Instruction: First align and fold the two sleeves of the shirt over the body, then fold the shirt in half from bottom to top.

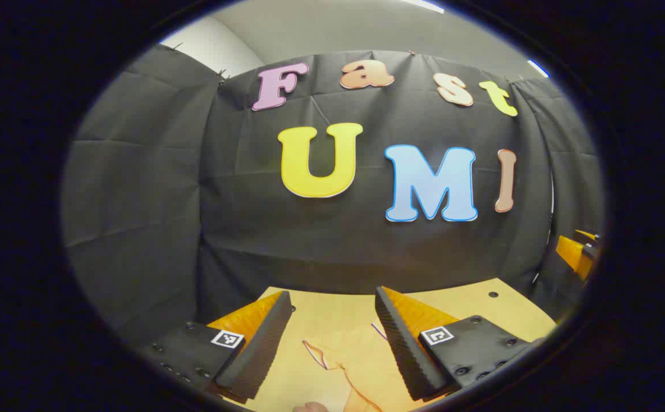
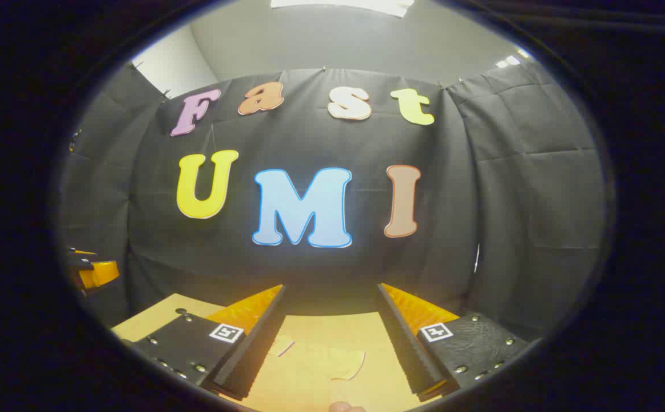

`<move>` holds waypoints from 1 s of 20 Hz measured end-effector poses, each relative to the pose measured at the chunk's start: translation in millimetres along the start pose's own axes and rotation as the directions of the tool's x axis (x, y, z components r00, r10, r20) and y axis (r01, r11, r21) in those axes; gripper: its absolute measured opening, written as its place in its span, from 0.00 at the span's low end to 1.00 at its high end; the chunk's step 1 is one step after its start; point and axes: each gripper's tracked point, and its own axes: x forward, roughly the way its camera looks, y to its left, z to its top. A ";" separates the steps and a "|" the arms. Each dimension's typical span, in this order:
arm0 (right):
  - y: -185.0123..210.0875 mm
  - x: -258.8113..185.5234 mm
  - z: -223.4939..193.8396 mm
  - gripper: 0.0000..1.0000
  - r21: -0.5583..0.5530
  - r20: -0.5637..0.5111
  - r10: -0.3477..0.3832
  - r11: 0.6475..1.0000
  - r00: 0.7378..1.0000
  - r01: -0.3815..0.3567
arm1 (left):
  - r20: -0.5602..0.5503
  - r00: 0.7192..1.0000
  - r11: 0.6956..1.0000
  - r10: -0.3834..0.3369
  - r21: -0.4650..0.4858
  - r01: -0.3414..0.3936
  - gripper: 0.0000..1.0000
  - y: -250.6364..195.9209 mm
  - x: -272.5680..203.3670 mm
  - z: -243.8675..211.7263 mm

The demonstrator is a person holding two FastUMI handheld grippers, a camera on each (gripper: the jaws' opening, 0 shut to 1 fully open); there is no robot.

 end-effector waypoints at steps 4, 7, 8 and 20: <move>-1.1 4.4 -2.6 0.96 0.006 -0.015 0.013 1.000 1.000 -0.013 | 0.008 1.000 1.000 -0.019 0.006 0.019 0.96 -14.3 7.9 2.7; 0.9 8.7 -7.8 0.97 0.010 -0.030 0.022 1.000 0.999 -0.021 | 0.006 1.000 1.000 -0.029 -0.007 0.029 0.96 -23.6 13.4 0.7; 0.9 10.1 -8.1 0.96 0.012 -0.037 0.026 1.000 0.999 -0.026 | 0.004 1.000 0.999 -0.031 -0.011 0.031 0.96 -26.0 14.5 0.7; -17.6 68.9 -102.2 0.97 0.060 -0.281 0.052 0.998 0.958 -0.036 | -0.010 0.999 0.999 -0.035 -0.027 0.035 0.96 -33.2 20.5 -3.7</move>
